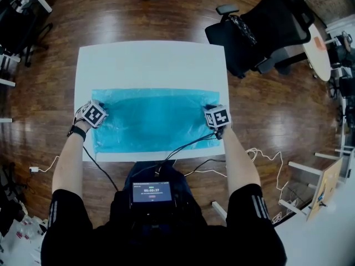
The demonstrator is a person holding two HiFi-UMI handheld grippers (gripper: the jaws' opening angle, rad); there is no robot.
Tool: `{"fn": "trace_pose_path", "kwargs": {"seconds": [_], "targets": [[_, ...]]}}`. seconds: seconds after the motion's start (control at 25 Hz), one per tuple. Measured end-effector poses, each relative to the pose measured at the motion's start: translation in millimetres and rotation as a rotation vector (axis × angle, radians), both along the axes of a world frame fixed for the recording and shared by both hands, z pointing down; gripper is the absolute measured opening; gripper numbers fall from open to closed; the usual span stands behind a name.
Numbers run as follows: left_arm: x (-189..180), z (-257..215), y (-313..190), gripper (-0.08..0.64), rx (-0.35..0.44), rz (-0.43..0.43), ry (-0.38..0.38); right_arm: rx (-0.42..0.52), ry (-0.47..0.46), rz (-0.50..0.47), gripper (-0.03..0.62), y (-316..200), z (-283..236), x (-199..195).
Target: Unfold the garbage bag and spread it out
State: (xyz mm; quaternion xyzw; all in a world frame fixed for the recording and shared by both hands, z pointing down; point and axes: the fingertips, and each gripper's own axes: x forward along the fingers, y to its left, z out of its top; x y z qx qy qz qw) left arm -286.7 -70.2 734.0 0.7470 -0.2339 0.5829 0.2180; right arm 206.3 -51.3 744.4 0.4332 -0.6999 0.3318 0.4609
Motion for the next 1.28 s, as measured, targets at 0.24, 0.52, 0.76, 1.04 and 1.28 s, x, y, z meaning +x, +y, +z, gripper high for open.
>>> {"fn": "trace_pose_path", "kwargs": {"seconds": [0.24,0.52,0.76,1.04,1.28], "targets": [[6,-3,-11,0.074,0.035,0.018,0.018,0.006,-0.011,0.031,0.025,-3,3,-5],[6,6,-24,0.064,0.033,0.042,0.037,0.082,-0.005,0.05,0.021,-28,-13,-17],[5,-15,-60,0.057,0.116,0.032,0.003,0.12,0.009,0.049,0.02,-53,-20,-15],[11,-28,-104,0.057,0.162,0.011,-0.034,0.179,0.022,0.033,0.02,-103,-36,-9],[14,-23,-147,0.057,0.165,-0.006,-0.051,0.198,0.036,0.008,0.02,-151,-37,-1]]}}
